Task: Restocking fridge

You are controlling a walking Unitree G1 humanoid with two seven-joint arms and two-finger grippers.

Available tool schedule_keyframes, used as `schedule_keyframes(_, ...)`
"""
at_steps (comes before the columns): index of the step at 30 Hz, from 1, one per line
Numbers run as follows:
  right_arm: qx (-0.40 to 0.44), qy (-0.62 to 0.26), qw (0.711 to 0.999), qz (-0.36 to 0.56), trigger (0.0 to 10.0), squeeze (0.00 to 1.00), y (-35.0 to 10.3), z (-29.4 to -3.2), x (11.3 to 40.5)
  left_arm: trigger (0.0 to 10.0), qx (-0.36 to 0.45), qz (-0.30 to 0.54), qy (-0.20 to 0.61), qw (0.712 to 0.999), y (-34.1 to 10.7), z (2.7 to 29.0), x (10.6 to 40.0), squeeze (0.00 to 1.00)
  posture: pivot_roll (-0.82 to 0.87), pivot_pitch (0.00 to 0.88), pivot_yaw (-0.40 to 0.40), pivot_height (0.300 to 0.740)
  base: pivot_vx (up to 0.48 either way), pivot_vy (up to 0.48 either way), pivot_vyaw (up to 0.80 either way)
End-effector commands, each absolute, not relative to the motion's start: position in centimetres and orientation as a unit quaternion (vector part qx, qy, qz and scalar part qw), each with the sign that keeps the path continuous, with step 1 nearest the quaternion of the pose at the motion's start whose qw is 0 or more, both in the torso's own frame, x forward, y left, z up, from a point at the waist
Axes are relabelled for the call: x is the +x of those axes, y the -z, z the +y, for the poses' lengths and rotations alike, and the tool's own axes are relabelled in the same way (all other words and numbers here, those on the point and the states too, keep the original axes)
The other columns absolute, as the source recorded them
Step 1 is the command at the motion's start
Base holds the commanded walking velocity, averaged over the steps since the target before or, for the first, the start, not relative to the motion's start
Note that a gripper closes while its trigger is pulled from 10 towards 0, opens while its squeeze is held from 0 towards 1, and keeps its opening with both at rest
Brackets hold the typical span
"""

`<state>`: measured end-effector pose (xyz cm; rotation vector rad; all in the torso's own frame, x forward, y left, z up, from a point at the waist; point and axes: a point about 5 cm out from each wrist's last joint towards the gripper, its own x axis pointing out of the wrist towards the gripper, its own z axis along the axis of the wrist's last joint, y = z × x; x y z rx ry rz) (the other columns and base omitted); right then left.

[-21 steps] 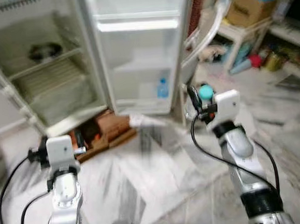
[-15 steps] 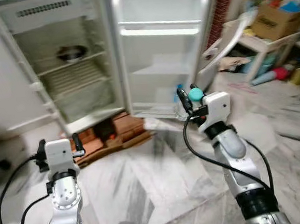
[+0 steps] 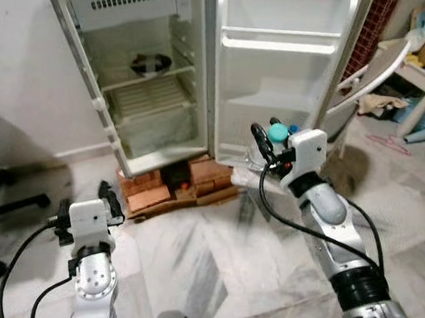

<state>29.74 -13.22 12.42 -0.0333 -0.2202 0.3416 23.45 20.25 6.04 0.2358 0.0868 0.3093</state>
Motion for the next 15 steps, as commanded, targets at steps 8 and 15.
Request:
schedule_keyframes(8,-0.015,-0.176,0.977,-0.122,10.0,0.0,-13.07,-13.01,29.59,10.0,0.116,0.041,-0.151,0.981,-6.17,20.2,23.23,0.0,0.11,0.033,-0.059,0.74,0.383,0.0,0.0)
schedule_keyframes(15,-0.019,-0.181,0.976,-0.122,10.0,0.0,-13.07,-12.94,29.6,10.0,0.116,0.044,-0.148,0.981,-6.06,20.11,23.16,0.0,0.11,0.037,-0.064,0.74,0.395,0.0,0.0)
